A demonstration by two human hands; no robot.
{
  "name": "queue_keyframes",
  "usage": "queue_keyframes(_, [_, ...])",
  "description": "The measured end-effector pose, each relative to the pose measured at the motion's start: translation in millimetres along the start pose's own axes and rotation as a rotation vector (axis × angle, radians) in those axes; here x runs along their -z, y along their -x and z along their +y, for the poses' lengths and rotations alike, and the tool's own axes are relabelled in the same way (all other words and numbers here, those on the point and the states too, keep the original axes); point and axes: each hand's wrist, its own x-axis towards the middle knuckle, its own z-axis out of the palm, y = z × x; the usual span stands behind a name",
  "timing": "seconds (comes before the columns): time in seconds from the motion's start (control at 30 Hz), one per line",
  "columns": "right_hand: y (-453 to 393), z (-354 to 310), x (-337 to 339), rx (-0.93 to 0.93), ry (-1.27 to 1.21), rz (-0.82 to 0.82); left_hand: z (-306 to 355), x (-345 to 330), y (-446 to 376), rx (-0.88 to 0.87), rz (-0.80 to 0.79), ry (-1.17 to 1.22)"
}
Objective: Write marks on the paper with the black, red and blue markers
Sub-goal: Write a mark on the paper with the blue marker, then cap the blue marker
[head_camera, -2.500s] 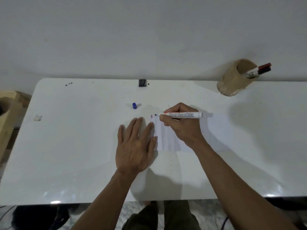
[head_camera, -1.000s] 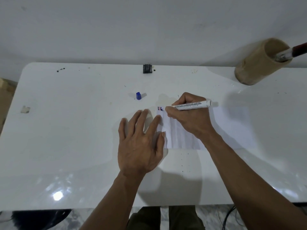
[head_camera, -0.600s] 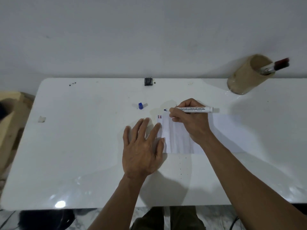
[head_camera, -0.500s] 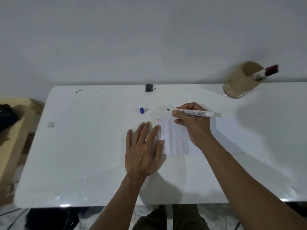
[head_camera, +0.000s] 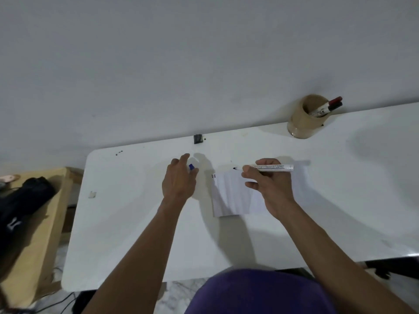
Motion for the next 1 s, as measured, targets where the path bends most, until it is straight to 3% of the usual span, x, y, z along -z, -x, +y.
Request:
queue_keyframes(0.13, [-14.9,-3.4,-1.2,-0.013,0.068,-0.016,3.3,-3.4,-8.6,-0.043,0.021,-0.106])
queue_keyframes(0.27, [-24.0,-3.2,-5.6,-0.019,0.091,-0.016,-1.0,-4.1,-12.6,-0.021,0.073,-0.043])
queue_keyframes(0.47, [-8.9,-12.1,-20.2,0.062,0.114,-0.001,12.6,12.0,17.4,0.020,0.104,0.394])
queue_keyframes(0.67, [31.3,-28.6,-31.7,0.195,0.119,-0.007,25.2,21.8,74.1,-0.056,0.088,0.886])
queue_keyframes(1.0, [92.3,-13.0,-36.4,0.233,0.139,-0.016,9.2,27.3,131.3,-0.067,0.070,1.037])
